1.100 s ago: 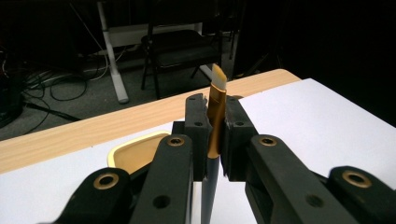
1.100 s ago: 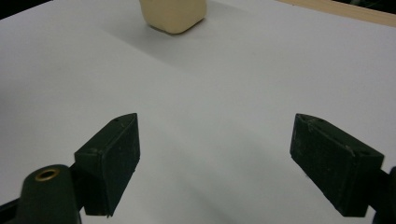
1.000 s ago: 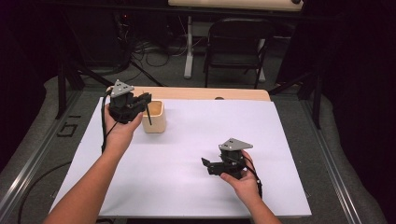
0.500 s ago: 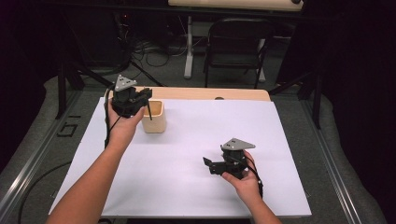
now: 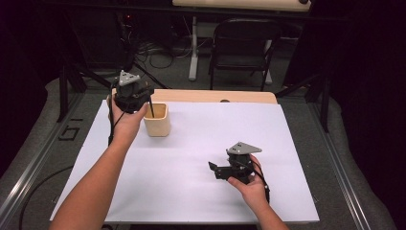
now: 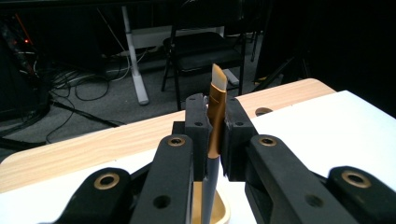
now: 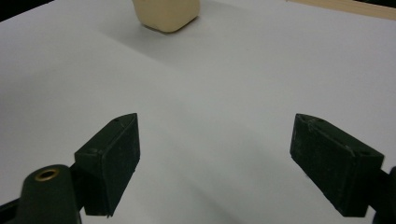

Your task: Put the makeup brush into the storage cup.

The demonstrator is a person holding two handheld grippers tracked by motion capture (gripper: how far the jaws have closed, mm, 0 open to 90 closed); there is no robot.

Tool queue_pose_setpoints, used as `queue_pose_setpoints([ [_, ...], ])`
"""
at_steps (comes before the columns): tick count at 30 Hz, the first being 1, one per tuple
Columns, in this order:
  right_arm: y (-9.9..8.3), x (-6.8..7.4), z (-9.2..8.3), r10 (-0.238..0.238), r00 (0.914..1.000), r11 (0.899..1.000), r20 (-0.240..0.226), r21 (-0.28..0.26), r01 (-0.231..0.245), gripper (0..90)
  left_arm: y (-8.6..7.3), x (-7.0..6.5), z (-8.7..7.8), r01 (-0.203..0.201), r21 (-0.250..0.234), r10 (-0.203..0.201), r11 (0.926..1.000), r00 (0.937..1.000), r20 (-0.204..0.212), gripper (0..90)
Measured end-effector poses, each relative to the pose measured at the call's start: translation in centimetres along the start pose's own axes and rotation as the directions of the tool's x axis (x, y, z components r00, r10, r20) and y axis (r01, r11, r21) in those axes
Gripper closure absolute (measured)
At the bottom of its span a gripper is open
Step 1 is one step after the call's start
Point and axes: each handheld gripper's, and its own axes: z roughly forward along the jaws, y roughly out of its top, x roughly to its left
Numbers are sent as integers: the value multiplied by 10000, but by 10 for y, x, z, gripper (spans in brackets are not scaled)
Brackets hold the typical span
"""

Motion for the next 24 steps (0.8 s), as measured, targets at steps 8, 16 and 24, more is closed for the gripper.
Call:
queue_pose_setpoints([
  [8,0,0,0,0,10000,10000,-38,-18,0,158,0,5,7,72,27,-71,10000,9999,-115,837],
  [16,-1,0,0,33,10000,10000,-44,24,-33,158,-1,8,13,11,78,-9,10000,9996,-296,837],
  [24,-1,0,1,-13,10000,10000,-73,3,13,158,-4,10,20,97,171,-92,9998,9994,-332,837],
])
